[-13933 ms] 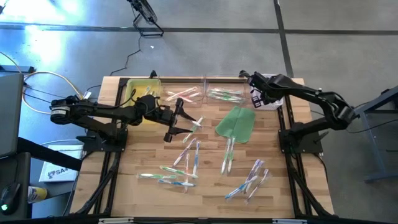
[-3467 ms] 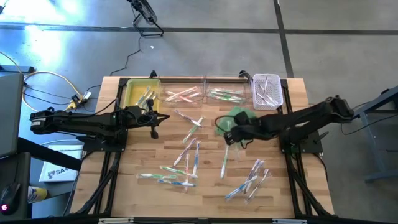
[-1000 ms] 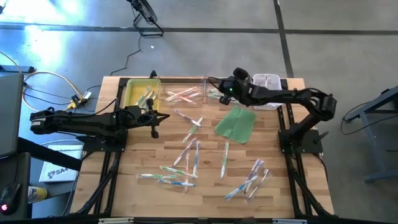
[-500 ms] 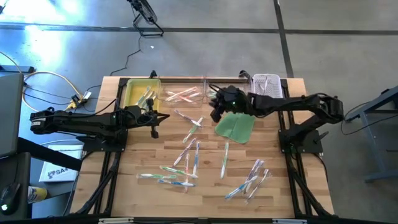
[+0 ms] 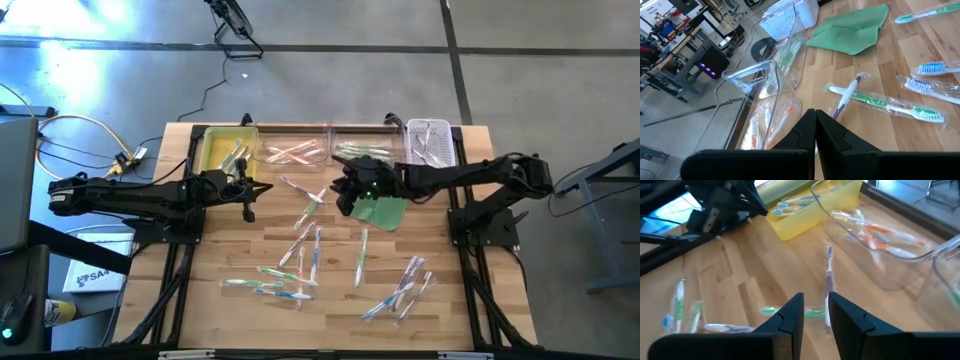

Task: Pick & Place Toothbrushes
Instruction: Put the green toothbrush into the right transparent bin

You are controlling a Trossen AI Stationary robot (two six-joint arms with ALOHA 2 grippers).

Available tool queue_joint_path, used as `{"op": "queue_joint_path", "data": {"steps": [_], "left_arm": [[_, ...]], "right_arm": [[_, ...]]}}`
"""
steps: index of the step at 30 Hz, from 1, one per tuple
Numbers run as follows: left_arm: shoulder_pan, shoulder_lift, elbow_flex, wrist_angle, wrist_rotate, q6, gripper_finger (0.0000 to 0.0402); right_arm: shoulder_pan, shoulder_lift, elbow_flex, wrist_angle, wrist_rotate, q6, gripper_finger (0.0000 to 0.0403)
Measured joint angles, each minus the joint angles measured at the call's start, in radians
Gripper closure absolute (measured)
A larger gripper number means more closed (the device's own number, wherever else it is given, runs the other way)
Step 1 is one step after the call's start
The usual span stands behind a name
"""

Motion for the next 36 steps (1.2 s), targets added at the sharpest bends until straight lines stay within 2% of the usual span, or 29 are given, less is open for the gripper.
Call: {"op": "queue_joint_path", "data": {"steps": [10,22,29,32,36], "left_arm": [[0.000,0.000,0.000,-0.013,0.000,0.000,0.0397],[0.000,0.000,0.000,-0.048,0.013,-0.027,0.0397],[0.000,0.000,0.000,-0.051,0.013,-0.027,0.0397],[0.000,0.000,0.000,-0.055,0.013,-0.027,0.0397],[0.000,0.001,0.000,-0.066,0.013,-0.027,0.0397]], "right_arm": [[0.067,0.000,0.000,-0.001,0.000,0.065,0.0321],[0.212,0.001,0.000,-0.137,0.032,0.280,0.0321],[0.272,0.001,0.000,-0.182,0.044,0.493,0.0322],[0.290,0.001,0.000,-0.215,0.084,0.567,0.0333],[0.308,0.002,0.000,-0.198,0.146,0.582,0.0367]]}}
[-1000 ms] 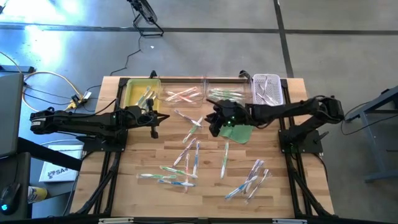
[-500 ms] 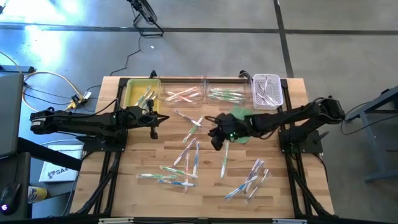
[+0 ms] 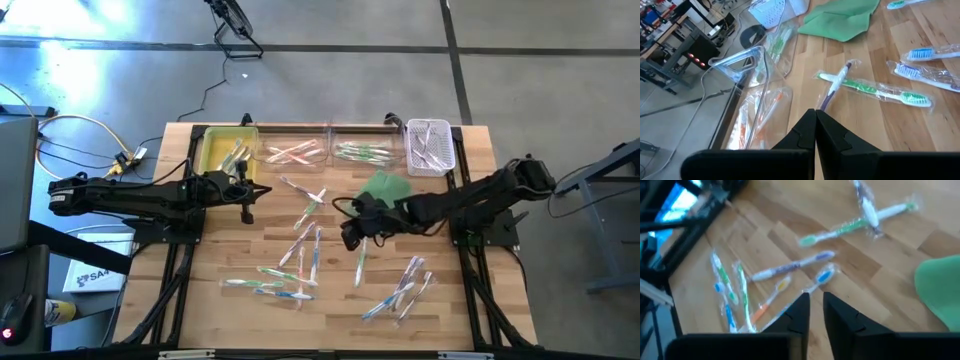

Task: Pick & Place Toothbrushes
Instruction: Put the green toothbrush into the right transparent bin

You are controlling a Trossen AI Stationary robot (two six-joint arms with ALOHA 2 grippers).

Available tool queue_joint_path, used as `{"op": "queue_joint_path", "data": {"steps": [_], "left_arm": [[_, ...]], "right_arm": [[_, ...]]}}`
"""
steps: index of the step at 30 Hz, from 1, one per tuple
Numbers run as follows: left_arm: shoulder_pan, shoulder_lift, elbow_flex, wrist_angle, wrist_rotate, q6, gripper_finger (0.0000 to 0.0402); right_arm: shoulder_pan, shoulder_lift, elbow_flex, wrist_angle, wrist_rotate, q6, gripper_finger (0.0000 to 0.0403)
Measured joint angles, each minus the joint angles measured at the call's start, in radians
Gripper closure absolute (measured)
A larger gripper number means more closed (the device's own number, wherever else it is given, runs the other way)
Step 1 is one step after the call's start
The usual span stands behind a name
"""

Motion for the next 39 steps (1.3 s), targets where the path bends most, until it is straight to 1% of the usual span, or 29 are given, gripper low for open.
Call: {"op": "queue_joint_path", "data": {"steps": [2,3,6,12,15,19,22,27,29,31,33,39], "left_arm": [[0.000,0.000,0.000,0.000,0.000,0.000,0.0397],[0.000,0.000,0.000,0.000,0.000,0.000,0.0397],[0.000,0.000,0.000,0.000,0.000,0.000,0.0397],[0.000,0.000,0.000,0.001,-0.001,0.000,0.0397],[0.000,0.000,0.000,0.001,-0.001,0.000,0.0397],[0.000,0.000,0.000,0.002,-0.001,0.000,0.0397],[0.000,0.000,0.000,0.002,-0.001,0.000,0.0397],[0.000,0.000,0.000,0.001,-0.001,0.000,0.0397],[0.000,0.000,0.000,-0.004,-0.001,0.000,0.0397],[0.000,0.000,0.000,-0.003,-0.001,0.000,0.0397],[0.000,0.000,0.000,-0.005,-0.001,0.000,0.0397],[0.000,0.000,0.000,-0.006,-0.001,0.000,0.0397]], "right_arm": [[0.008,0.000,0.000,0.015,0.042,0.015,0.0390],[0.010,0.000,0.000,0.013,0.064,0.018,0.0395],[0.015,0.001,0.000,-0.001,0.112,0.060,0.0400],[0.013,0.022,0.001,-0.067,0.149,0.155,0.0401],[0.013,0.033,0.001,-0.128,0.150,0.206,0.0401],[0.006,0.050,0.000,-0.161,0.130,0.244,0.0401],[0.006,0.062,0.001,-0.157,0.096,0.244,0.0401],[0.015,0.096,0.001,-0.197,0.082,0.231,0.0399],[0.015,0.116,0.001,-0.205,0.074,0.251,0.0390],[0.015,0.135,0.001,-0.229,0.034,0.273,0.0374],[0.012,0.155,0.001,-0.240,0.008,0.302,0.0353],[0.011,0.179,0.001,-0.280,-0.004,0.395,0.0285]]}}
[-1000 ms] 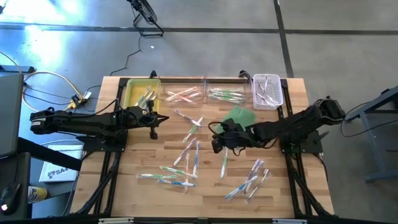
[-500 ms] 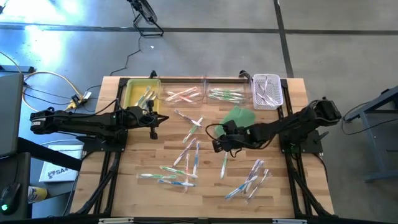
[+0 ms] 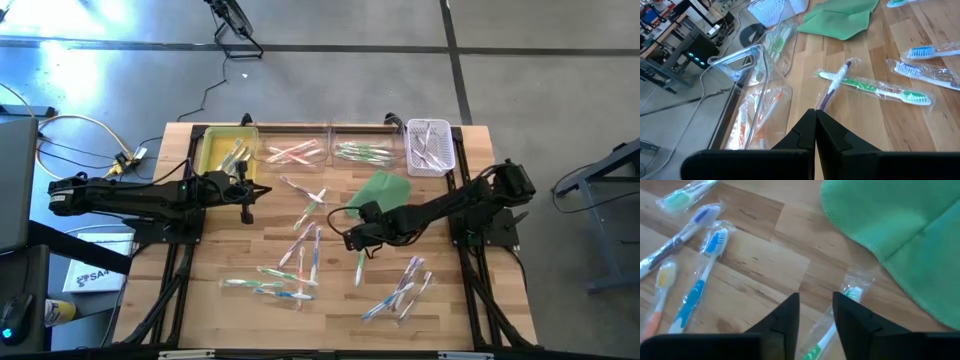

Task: Pick & Place Toothbrushes
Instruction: Put the green toothbrush into the right transparent bin

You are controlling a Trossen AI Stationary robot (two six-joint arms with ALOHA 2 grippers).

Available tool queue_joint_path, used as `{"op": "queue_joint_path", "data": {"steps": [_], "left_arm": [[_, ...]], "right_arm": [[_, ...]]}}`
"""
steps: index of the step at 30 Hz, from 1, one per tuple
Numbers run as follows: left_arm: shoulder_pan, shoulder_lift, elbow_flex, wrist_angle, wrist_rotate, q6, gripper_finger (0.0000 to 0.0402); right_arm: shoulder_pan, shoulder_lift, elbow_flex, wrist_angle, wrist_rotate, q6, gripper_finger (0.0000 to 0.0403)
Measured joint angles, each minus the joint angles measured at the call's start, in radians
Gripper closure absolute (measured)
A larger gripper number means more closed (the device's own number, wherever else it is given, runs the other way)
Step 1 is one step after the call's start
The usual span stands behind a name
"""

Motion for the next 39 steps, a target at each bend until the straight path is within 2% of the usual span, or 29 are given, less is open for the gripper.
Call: {"op": "queue_joint_path", "data": {"steps": [4,12,34,39], "left_arm": [[0.000,0.000,0.000,0.000,0.000,0.000,0.0397],[0.000,0.000,0.000,0.000,-0.001,0.000,0.0397],[0.000,0.000,0.000,0.008,-0.005,0.000,0.0397],[0.000,0.000,0.000,0.009,-0.005,0.000,0.0397]], "right_arm": [[-0.001,0.000,0.000,-0.004,-0.010,0.025,0.0269],[0.004,0.013,-0.001,-0.075,-0.013,0.070,0.0273],[0.009,0.135,0.001,-0.040,-0.045,0.088,0.0274],[0.008,0.135,0.001,-0.041,-0.060,0.084,0.0296]]}}
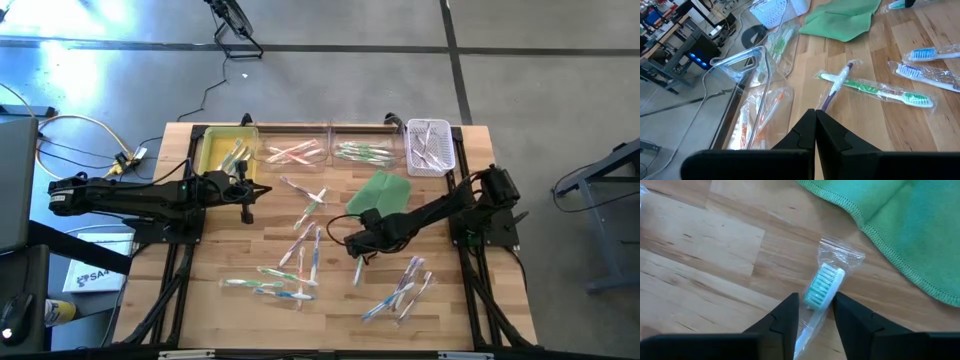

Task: Pick & Place Toothbrushes
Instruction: Put the green toothbrush into the right transparent bin

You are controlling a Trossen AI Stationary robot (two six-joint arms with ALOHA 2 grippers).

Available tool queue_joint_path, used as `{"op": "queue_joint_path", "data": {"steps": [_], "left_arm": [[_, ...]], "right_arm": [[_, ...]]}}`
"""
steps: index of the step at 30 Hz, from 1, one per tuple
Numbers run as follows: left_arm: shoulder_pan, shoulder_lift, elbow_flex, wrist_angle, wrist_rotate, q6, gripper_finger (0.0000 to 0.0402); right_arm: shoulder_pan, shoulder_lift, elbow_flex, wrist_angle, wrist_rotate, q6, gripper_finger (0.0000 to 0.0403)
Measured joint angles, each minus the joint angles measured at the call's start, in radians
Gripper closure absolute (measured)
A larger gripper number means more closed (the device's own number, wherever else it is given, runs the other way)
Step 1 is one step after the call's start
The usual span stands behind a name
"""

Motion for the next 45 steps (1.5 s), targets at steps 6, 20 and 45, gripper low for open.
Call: {"op": "queue_joint_path", "data": {"steps": [6,20,45], "left_arm": [[0.000,0.000,0.000,0.000,0.000,0.000,0.0397],[0.000,0.000,0.000,-0.001,0.000,0.000,0.0397],[0.000,0.000,0.000,-0.002,-0.010,0.000,0.0397]], "right_arm": [[0.000,0.001,-0.001,-0.010,-0.005,-0.001,0.0358],[-0.002,-0.004,-0.001,0.003,-0.070,-0.078,0.0393],[-0.142,-0.238,-0.003,0.289,-0.126,-0.647,0.0393]]}}
